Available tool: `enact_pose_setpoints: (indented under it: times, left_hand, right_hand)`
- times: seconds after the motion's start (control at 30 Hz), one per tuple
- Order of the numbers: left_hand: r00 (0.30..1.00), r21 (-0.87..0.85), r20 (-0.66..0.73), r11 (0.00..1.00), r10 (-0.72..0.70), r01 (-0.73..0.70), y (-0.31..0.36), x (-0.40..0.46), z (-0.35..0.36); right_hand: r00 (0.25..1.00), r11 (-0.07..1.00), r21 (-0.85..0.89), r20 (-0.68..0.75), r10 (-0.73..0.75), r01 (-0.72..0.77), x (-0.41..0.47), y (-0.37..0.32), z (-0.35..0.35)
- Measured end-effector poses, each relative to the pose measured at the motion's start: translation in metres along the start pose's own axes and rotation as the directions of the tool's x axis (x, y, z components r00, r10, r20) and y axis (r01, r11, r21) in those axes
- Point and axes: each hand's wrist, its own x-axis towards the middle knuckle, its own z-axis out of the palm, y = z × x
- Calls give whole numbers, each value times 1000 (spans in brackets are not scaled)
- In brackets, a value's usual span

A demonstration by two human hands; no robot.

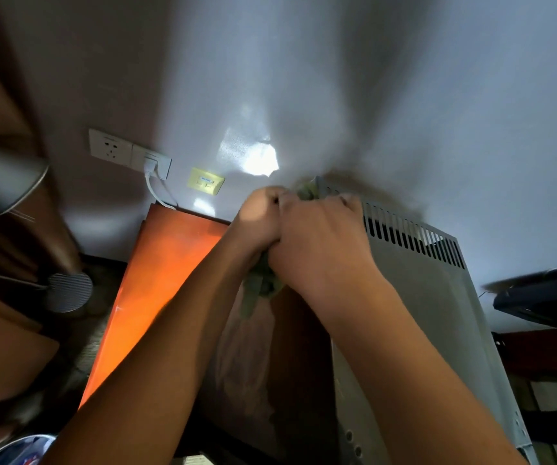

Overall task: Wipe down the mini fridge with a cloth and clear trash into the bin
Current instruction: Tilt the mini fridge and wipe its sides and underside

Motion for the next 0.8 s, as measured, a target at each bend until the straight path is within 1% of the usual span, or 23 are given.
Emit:
enact_pose_setpoints:
  times: [0.03,0.07,0.1,0.13,0.2,0.23,0.27,0.3,0.33,0.37,0.4,0.43,0.47,0.5,0.53,0.57,0.63,0.7,0.73,0.8]
  left_hand:
    - [998,5,-30,998,58,-58,7,4,2]
    - [994,36,-54,995,98,-96,10,12,5]
    - [992,46,-81,995,94,-91,8,19,7]
    - [994,51,-89,997,66,-62,4,23,7]
    - [995,18,-80,998,-53,54,-9,27,2]
    - [992,45,-73,994,-100,104,-16,27,-1]
    - [987,130,-51,979,-154,159,-23,27,-4]
    - [972,256,-30,939,-231,231,-27,25,-5]
    - [956,371,-43,884,-291,286,-30,21,-6]
    - [957,413,-52,866,-287,282,-28,17,-6]
    - [973,346,-15,912,-229,219,-26,14,-6]
    - [990,199,41,972,-136,126,-19,9,-4]
    - [998,81,50,996,-30,26,-9,6,-3]
    - [998,36,33,998,58,-59,0,5,-1]
    - [995,47,10,994,99,-100,6,9,2]
    - [993,70,-23,991,114,-112,11,15,4]
    - [993,86,-60,992,98,-92,13,30,5]
    - [999,32,-45,999,1,1,2,40,1]
    - [998,32,-27,998,-53,54,-5,40,-2]
    - [993,124,-20,985,-115,117,-20,31,-7]
  right_hand:
    - [999,1000,25,-32,12,-11,2,4,-1]
    - [999,998,54,-34,21,-19,4,6,-1]
    - [1000,997,73,-6,26,-25,6,7,1]
    - [999,997,71,32,26,-28,8,6,4]
    - [995,999,47,102,19,-23,11,1,13]
    - [990,998,56,140,10,-18,12,-3,15]
    - [984,997,81,180,-4,-11,13,-7,14]
    - [976,995,105,215,-21,-2,13,-10,12]
    - [971,993,114,237,-39,12,11,-13,8]
    - [970,994,110,238,-49,23,7,-14,6]
    - [975,995,98,216,-45,24,2,-14,3]
    - [985,996,84,168,-27,13,-4,-13,1]
    - [995,997,74,103,-5,-3,-9,-10,-1]
    - [999,997,74,43,19,-22,-10,-7,-2]
    - [999,995,90,5,40,-40,-9,-4,-2]
    - [999,992,114,-7,54,-52,-5,-1,-2]
    - [999,989,143,9,44,-45,4,3,3]
    - [999,991,136,50,11,-18,8,1,12]
    - [997,991,133,81,-4,-7,8,-1,17]
    - [989,990,141,142,-31,10,5,-7,23]
